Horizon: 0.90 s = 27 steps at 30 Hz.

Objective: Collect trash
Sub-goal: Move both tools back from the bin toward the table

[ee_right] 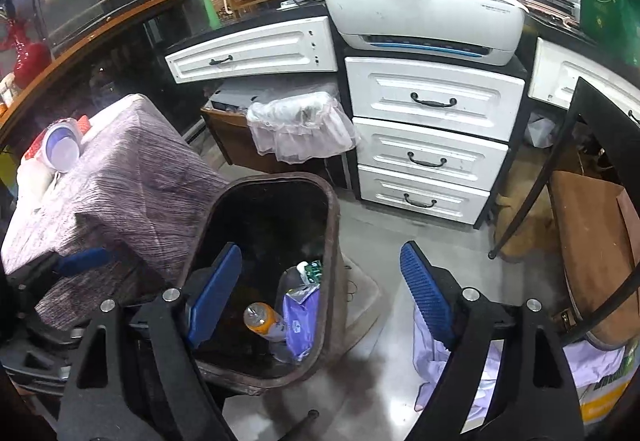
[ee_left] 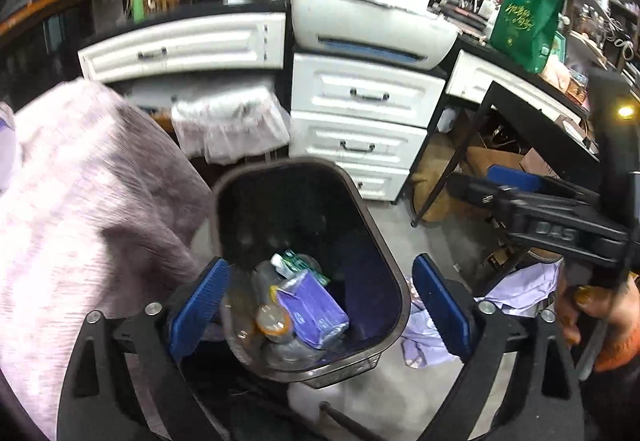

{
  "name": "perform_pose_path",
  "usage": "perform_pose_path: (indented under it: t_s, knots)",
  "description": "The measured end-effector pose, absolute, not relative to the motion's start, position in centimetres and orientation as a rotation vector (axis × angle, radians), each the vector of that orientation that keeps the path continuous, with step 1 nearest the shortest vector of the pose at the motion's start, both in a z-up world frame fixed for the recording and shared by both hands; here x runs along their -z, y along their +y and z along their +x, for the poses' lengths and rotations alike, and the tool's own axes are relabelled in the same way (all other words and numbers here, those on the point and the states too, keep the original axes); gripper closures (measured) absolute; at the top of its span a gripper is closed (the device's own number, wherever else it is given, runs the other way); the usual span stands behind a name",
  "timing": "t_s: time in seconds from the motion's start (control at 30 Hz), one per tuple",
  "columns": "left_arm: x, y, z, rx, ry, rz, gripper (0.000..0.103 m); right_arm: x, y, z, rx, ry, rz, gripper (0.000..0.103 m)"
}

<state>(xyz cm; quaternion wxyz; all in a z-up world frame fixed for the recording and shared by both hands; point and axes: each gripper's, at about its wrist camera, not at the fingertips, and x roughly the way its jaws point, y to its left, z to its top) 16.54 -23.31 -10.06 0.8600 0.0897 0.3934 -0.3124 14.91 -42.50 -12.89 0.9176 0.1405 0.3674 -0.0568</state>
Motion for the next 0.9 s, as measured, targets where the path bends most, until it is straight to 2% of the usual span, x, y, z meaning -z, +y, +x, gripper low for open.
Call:
perform_pose_path:
  t_s: [0.17,0.6,0.9]
  knots:
    - [7.5,-20.5,16.2,0.644,0.779,0.167,0.006,12.2,-40.5,15.6,0.065,0.76,0.257,0.02]
    - [3.9,-10.8,18.4,0.37,0.693,0.124,0.006,10.0,-33.6,17.8,-0.102,0.747,0.169,0.018]
    - [3.2,-3.1,22.2,0.102,0.695,0.119,0.006,8.8,-29.3,18.9,-0.2,0.729,0.122,0.017]
